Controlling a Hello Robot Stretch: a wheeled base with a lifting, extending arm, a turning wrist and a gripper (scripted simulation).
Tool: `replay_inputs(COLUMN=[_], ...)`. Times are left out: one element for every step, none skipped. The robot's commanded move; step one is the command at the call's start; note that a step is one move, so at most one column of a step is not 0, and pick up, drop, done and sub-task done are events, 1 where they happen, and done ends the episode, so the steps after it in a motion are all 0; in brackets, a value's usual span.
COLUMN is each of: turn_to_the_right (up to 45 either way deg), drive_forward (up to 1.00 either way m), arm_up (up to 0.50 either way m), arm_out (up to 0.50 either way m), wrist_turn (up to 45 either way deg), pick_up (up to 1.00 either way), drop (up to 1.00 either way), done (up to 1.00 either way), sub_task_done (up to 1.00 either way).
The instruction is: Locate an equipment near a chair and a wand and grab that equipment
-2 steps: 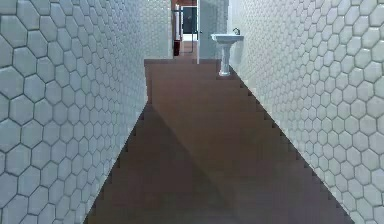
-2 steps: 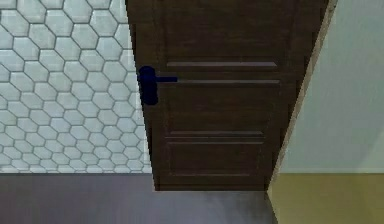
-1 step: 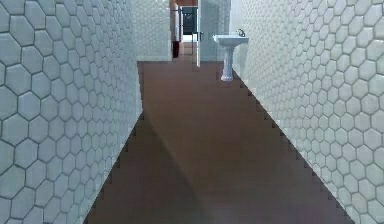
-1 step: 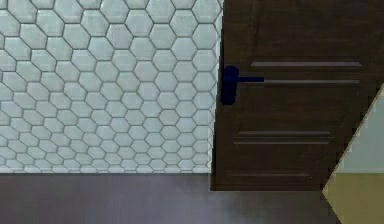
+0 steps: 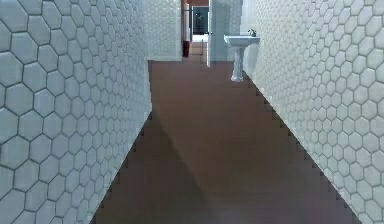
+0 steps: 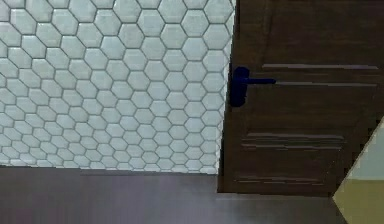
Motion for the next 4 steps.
replay_inputs(turn_to_the_right=[0.0,0.0,0.0,0.0], drive_forward=[1.0,1.0,1.0,1.0], arm_up=[0.0,0.0,0.0,0.0], arm_out=[0.0,0.0,0.0,0.0], wrist_turn=[0.0,0.0,0.0,0.0], pick_up=[0.0,0.0,0.0,0.0], drop=[0.0,0.0,0.0,0.0], done=[0.0,0.0,0.0,0.0], sub_task_done=[0.0,0.0,0.0,0.0])
